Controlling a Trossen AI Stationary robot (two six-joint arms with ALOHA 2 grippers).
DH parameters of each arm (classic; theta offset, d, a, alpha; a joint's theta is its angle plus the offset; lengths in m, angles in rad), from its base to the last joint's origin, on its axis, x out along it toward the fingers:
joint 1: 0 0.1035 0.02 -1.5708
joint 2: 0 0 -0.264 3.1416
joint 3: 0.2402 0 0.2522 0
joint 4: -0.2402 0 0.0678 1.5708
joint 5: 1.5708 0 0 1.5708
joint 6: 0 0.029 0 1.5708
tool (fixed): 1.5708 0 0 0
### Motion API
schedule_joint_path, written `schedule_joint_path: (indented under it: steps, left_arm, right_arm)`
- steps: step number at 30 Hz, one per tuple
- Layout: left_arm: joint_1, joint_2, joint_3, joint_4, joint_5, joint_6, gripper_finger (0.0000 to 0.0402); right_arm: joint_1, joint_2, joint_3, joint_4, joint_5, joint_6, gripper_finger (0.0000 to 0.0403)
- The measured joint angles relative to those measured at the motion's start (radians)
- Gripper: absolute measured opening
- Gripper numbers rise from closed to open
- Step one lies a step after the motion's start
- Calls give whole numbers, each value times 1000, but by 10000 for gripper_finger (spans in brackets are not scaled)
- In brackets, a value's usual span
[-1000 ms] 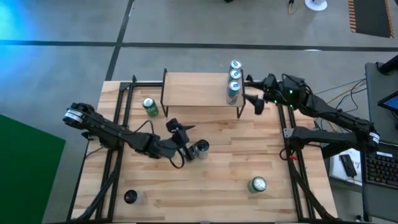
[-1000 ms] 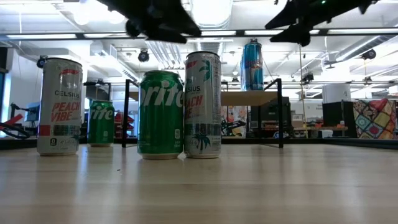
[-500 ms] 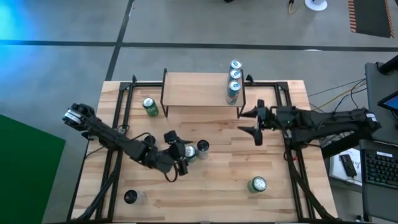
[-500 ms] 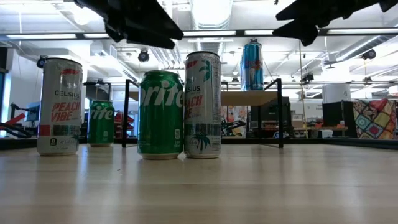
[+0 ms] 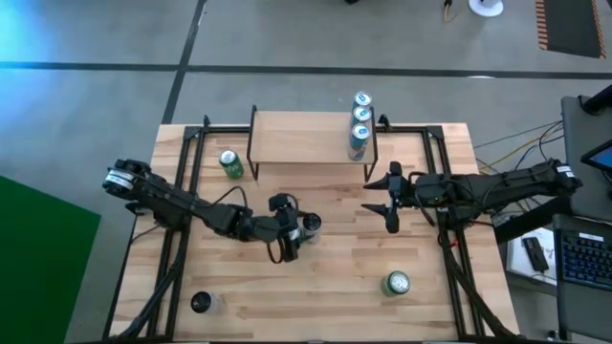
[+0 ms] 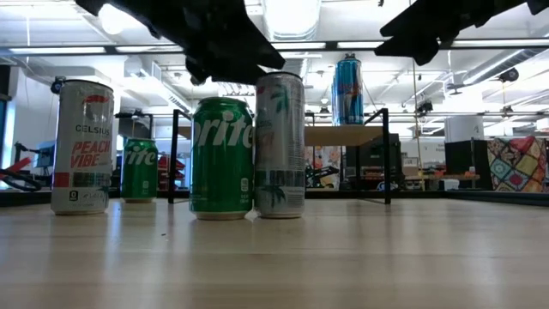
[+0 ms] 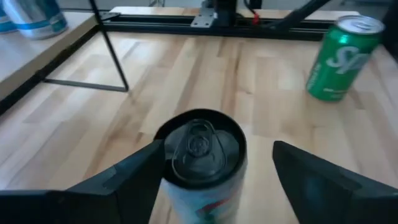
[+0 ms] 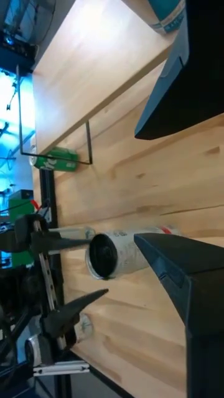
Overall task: Sort soda cans
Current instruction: Put the right white-pink soda can on the shelf
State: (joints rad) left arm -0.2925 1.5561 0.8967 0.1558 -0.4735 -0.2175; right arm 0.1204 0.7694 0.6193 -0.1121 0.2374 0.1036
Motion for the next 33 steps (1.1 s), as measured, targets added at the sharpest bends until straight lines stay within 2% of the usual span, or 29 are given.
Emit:
schedule_joint_path:
  steps: [5, 8, 23, 33]
  left_arm:
    - [53, 7, 3, 2, 64, 41, 333]
    - [71, 6, 3, -2, 71, 41, 346]
    - [57, -5, 3, 9, 80, 9, 324]
    - [42, -29, 2, 9, 77, 93, 366]
  right_arm:
    - [0, 22, 0, -1, 0, 1, 247]
    - [0, 35, 0, -1, -1, 4, 247]
    - [40, 70, 0, -1, -3, 57, 247]
    - [146, 72, -18, 50, -1, 58, 247]
